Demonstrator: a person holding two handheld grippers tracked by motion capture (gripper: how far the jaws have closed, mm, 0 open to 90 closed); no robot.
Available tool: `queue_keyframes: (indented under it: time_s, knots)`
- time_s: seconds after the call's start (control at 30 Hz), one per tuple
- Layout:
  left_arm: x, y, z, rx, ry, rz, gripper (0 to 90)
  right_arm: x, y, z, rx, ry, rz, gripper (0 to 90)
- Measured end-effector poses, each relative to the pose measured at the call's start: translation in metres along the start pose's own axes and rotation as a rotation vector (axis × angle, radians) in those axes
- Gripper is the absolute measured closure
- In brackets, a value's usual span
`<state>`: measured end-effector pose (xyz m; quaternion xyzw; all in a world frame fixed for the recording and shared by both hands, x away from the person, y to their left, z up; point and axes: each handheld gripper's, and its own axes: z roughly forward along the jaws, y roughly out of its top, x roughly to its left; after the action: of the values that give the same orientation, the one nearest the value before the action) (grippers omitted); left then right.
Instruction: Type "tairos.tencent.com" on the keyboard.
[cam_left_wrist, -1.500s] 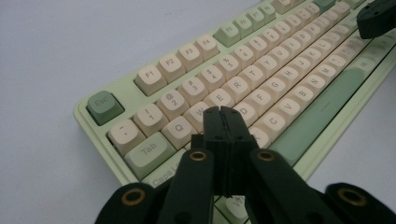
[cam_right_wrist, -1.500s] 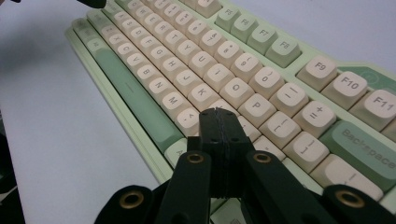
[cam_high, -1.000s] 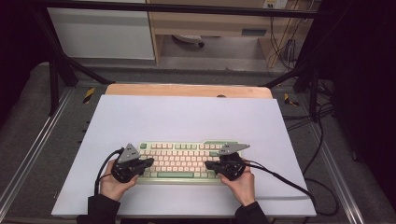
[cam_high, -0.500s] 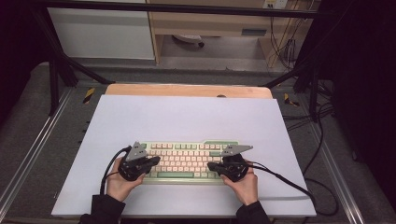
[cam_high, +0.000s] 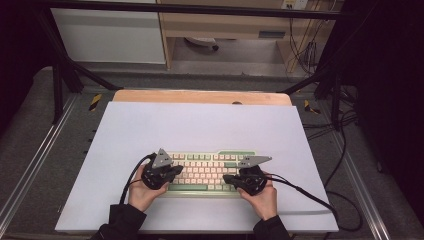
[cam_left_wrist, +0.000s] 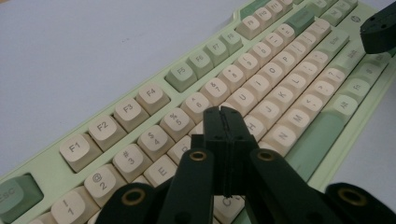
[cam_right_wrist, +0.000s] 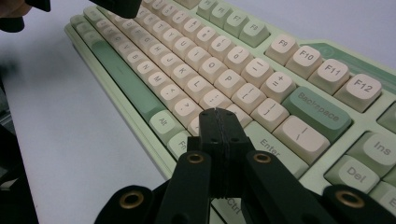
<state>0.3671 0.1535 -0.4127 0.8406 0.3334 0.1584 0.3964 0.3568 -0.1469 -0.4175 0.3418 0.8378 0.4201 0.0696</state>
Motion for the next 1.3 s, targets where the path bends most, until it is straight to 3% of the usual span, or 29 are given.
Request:
queue_keyframes:
  time_s: [0.43, 1.3]
  knots:
    - [0.0, 0.002, 0.019, 0.021, 0.023, 0.003, 89.7, 0.0, 0.0, 0.001, 0.002, 0.0, -0.001, 90.0]
    - [0.0, -0.001, 0.02, 0.018, 0.013, 0.009, 89.8, 0.0, 0.0, 0.0, 0.003, -0.001, -0.006, 90.0]
